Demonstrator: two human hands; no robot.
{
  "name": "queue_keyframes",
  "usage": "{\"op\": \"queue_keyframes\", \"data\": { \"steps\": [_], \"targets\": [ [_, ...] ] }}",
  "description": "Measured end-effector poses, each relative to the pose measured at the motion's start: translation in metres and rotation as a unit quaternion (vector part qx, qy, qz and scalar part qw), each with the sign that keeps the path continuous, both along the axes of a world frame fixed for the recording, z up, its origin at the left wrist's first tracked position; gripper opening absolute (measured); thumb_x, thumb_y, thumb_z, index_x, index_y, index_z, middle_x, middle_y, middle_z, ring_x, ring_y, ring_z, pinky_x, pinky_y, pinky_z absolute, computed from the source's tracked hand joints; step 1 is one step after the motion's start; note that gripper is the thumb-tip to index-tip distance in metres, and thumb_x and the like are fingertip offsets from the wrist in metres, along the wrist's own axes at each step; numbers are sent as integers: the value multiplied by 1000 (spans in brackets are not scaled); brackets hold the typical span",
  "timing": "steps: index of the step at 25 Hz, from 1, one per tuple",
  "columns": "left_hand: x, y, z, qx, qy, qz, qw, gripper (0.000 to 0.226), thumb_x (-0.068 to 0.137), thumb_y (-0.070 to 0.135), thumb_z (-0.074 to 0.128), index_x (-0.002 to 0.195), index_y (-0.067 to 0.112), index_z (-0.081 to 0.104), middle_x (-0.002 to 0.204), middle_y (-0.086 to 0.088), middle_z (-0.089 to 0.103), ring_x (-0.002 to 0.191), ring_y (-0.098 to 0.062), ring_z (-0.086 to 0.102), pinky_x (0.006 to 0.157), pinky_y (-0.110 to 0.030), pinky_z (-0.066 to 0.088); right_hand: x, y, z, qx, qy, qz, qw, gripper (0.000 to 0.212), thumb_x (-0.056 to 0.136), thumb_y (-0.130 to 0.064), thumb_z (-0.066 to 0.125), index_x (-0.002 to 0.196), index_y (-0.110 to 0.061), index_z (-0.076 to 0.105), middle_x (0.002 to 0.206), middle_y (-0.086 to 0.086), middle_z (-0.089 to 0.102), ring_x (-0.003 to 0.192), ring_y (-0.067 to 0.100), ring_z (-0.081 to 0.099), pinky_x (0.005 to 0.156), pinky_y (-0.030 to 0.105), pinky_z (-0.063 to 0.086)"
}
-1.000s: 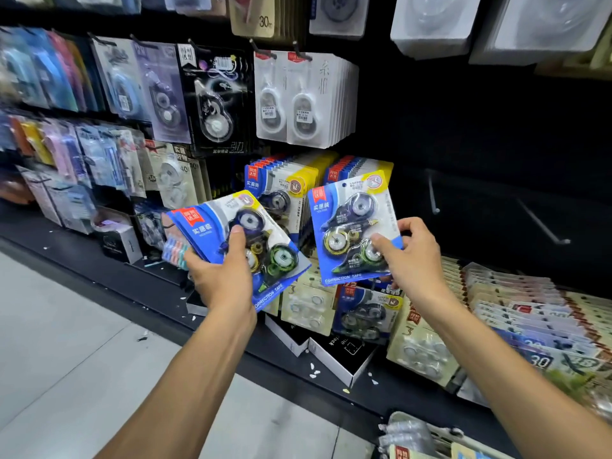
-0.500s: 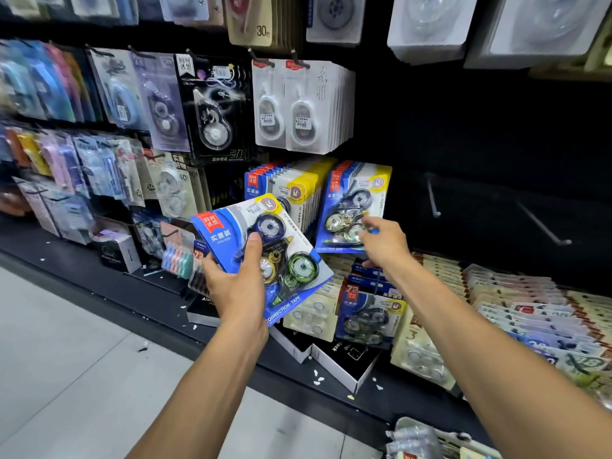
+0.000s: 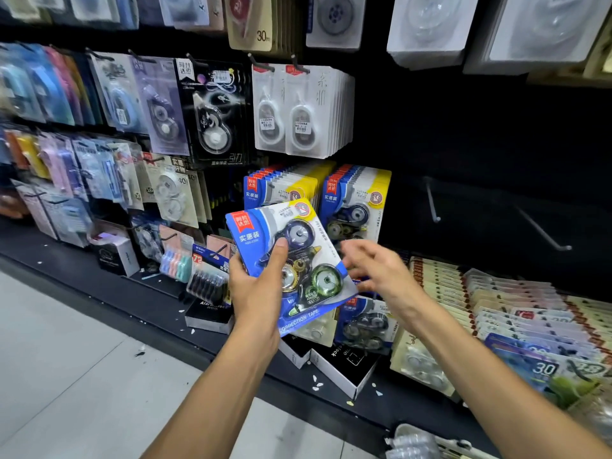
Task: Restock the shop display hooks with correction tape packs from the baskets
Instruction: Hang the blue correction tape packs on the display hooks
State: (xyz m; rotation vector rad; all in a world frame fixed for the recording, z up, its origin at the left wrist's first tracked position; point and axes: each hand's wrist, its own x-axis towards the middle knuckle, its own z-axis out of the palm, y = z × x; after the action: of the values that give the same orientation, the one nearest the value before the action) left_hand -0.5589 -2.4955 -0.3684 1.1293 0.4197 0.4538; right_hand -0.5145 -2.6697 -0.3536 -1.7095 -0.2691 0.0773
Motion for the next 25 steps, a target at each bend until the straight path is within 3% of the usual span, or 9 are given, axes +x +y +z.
{"op": "queue_keyframes", "data": {
  "steps": [3,5,8,10,13,17,22,25],
  "targets": [
    [-2,-3,4,-9,-24,-32,999,30,86,41,79,109,26,65,100,4,78,91,-22,76,79,-44,62,-10,2,6,-48,-26,28,998,44,73,-29,85,110,-12,68,80,-1,73,76,20,72,70,37,62],
    [-1,-2,4,-6,-21,-31,999,24,92,42,72,110,27,65,101,7,77,92,-20,75,80,-41,61,-6,0,9,0,8,-30,1000,38,81,-19,81,111,-4,64,84,1,76,74,17,73,63,32,61],
    [2,2,-1,32,9,52,998,22,99,38,65,114,22,61,104,3,72,93,-21,69,79,-38,56,2,-7,8,35,43,-134,989,32,89,-26,75,112,-10,60,100,7,75,71,17,71,51,27,56],
    [5,6,-3,62,23,127,990,21,100,35,63,114,22,56,106,2,66,97,-27,65,86,-40,54,7,-15,4,-37,-4,-200,979,26,89,-34,75,105,-21,60,100,2,73,79,20,71,58,35,60],
    [8,14,-3,53,31,171,983,30,100,38,61,125,23,54,110,4,62,100,-26,63,96,-44,53,0,-18,1,-114,-94,-233,961,15,88,-38,72,95,-31,60,85,-9,72,78,14,70,69,39,57],
    [6,15,-1,64,22,160,985,18,99,41,60,111,31,52,101,9,63,94,-22,65,94,-49,55,-10,-14,-6,-119,-127,-264,949,12,89,-36,70,98,-33,62,83,-11,71,79,13,68,71,39,56],
    [3,18,-2,61,24,156,986,18,100,43,59,111,31,51,100,10,61,95,-22,65,91,-51,56,-17,-7,-18,-87,-144,-279,946,38,91,-39,67,124,-46,50,93,-12,65,88,17,63,82,39,54],
    [4,22,-3,53,26,163,985,27,99,44,60,119,27,54,106,7,64,98,-23,65,94,-51,56,-21,-7,-18,-94,-152,-292,940,26,91,-36,68,117,-37,62,85,-5,64,70,11,54,73,33,47]
  ]
}}
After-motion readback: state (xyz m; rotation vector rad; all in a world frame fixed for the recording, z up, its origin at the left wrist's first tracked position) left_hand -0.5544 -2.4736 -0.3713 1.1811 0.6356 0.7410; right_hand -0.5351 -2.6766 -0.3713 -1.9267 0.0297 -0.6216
